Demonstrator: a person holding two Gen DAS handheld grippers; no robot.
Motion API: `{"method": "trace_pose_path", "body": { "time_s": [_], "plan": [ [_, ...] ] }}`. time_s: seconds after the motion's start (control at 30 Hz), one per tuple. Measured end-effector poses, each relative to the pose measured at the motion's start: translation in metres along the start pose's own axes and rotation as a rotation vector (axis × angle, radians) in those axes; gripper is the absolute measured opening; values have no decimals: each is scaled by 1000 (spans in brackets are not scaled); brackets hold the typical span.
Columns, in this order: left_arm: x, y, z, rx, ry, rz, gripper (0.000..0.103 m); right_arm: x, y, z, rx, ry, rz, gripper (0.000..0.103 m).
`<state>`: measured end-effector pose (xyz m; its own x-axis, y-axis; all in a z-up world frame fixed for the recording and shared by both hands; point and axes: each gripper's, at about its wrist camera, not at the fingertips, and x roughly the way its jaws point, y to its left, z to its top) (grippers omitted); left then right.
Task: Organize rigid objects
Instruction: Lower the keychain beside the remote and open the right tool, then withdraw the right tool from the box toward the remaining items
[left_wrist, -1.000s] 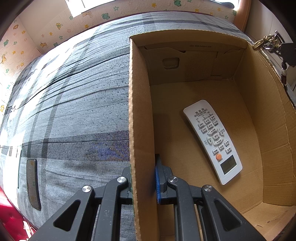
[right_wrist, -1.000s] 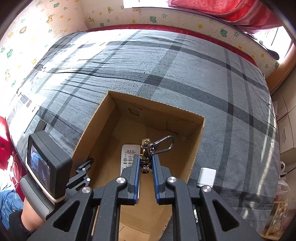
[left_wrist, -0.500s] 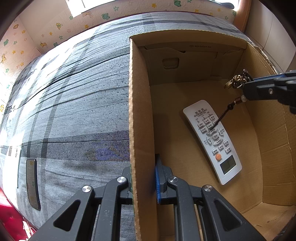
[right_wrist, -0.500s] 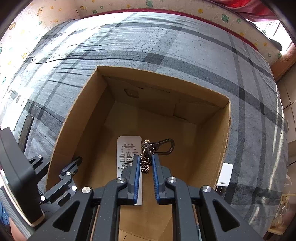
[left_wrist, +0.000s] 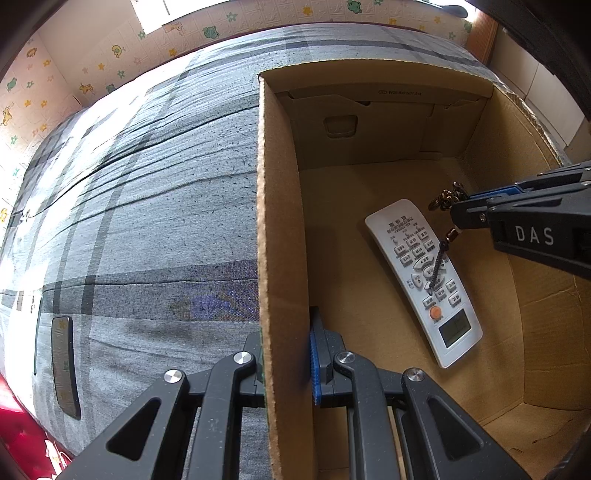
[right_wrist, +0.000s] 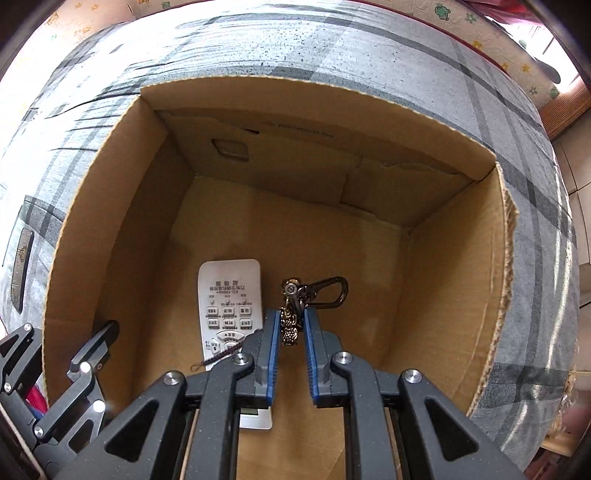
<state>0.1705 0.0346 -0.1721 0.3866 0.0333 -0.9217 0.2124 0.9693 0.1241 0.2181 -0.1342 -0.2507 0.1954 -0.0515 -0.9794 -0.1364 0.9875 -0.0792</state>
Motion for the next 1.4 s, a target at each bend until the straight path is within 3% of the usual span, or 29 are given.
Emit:
{"method": "trace_pose_path", "body": {
  "time_s": [0.37, 0.5, 0.97, 1.2, 1.4],
  "plan": [
    [-1, -2, 1, -1, 1, -1, 14, 7, 1, 2, -4, 2, -13, 14],
    [-1, -4, 2, -1, 2, 2, 14, -1, 7, 4, -9, -17, -7, 27],
    [1, -2, 3, 3, 4, 10, 14, -37, 1, -4, 10, -77, 18, 36],
    [2, -4, 3, 6, 7, 16, 14, -61, -1, -9, 17, -120, 6, 51],
    [2, -5, 3, 7, 6, 18, 14, -78, -11, -10, 52, -140, 6, 75]
  ]
}}
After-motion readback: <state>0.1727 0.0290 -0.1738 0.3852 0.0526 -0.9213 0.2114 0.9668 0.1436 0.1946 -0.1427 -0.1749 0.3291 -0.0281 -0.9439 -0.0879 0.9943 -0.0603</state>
